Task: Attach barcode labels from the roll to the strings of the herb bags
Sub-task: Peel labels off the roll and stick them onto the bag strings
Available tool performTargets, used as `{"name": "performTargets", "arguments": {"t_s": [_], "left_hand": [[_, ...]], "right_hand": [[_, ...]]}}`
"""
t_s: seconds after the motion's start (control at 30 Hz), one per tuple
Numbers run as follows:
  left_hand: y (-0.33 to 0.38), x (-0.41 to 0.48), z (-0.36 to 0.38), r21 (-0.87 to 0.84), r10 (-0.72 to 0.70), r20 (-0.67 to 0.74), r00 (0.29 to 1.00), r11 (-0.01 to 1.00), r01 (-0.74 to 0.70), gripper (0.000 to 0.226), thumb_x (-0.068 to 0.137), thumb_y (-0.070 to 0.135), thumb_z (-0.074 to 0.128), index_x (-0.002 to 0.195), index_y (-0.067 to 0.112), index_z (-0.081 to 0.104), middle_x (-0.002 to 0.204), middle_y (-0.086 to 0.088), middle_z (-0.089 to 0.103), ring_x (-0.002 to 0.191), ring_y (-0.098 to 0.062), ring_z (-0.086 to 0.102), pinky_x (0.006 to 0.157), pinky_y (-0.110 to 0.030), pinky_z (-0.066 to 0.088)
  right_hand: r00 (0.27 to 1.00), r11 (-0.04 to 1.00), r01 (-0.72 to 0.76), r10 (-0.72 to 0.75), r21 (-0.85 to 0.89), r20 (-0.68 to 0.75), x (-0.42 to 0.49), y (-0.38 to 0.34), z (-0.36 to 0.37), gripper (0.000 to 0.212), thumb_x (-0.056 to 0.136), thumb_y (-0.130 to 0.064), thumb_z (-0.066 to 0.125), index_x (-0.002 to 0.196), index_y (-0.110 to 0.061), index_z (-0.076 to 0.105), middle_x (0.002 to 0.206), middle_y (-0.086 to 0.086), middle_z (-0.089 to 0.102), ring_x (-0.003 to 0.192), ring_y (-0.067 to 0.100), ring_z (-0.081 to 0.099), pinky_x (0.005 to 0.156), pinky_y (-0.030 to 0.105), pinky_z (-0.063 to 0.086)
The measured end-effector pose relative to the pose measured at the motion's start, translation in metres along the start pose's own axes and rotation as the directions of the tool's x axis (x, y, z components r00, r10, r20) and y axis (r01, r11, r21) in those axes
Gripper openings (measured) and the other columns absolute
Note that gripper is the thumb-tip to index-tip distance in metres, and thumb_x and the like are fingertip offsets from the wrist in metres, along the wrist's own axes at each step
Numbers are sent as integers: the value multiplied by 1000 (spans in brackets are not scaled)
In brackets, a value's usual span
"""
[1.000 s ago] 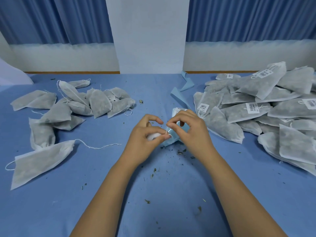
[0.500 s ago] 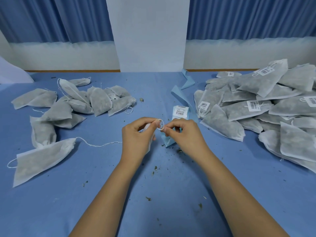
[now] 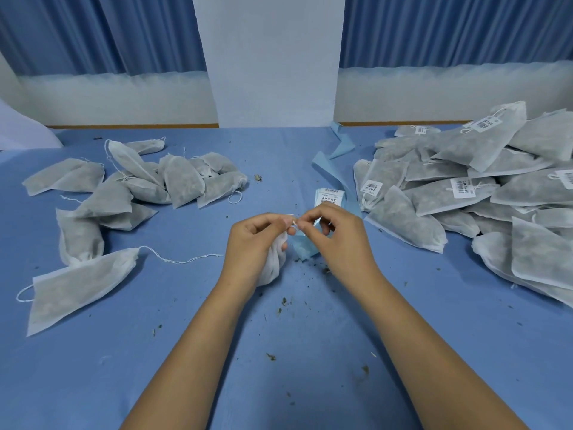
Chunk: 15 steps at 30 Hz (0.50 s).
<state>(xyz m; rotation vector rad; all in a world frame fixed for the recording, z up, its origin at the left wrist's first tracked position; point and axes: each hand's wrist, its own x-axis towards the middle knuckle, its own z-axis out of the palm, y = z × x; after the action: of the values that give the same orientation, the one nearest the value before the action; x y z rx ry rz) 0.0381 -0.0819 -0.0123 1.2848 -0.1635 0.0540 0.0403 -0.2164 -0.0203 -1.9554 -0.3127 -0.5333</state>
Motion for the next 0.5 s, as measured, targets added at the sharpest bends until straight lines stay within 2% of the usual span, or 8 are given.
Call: {"name": "performTargets", "arguments": {"t_s": [0.07, 0.17, 0.23, 0.4, 0.5], "left_hand": [[0, 0, 0, 12, -16, -40, 999, 1000, 17, 15, 91, -6, 55, 93, -19, 62, 61, -6, 57, 44, -3, 47, 47, -14, 35], [0, -1, -1, 54, -19, -42, 999, 998, 21, 14, 90, -7, 56, 91, -20, 62, 74, -15, 57, 44, -5, 44, 49, -15, 34], [-2, 0, -2, 86, -21, -41, 999, 996, 24, 15, 90, -6, 57, 88, -21, 63, 68, -12, 59, 45, -6, 43, 48, -16, 33], [-8, 5, -9, 229, -4, -22, 1000, 973, 9, 16, 90, 7, 64, 77, 4, 73, 58, 1, 56, 50, -8, 37, 46, -15, 32], [-8, 5, -13, 357, 33, 62, 998, 933, -53, 14, 90, 16, 66, 86, 22, 77, 57, 11, 55, 48, -2, 37, 47, -14, 32]], "right_hand": [[997, 998, 54, -54, 10, -51, 0, -3, -2, 9, 83, -16, 73, 81, -10, 67, 78, -2, 61, 65, 11, 44, 64, 16, 36], [982, 982, 176, -180, -70, -54, -1, -4, -2, 10, 80, -14, 75, 77, -8, 68, 75, 0, 63, 65, 15, 47, 65, 12, 33], [972, 972, 216, -223, -94, -70, -1, -3, -1, 7, 79, -9, 76, 74, -6, 70, 71, 2, 64, 63, 14, 49, 64, 10, 33], [952, 946, 268, -289, -180, -104, 0, 1, -3, 8, 80, -1, 71, 73, -3, 69, 72, 4, 63, 64, 13, 52, 65, 15, 41], [975, 967, 194, -209, -166, -78, 1, 2, -6, 12, 85, 0, 65, 75, -6, 66, 73, 0, 61, 67, 3, 49, 67, 10, 37]]}}
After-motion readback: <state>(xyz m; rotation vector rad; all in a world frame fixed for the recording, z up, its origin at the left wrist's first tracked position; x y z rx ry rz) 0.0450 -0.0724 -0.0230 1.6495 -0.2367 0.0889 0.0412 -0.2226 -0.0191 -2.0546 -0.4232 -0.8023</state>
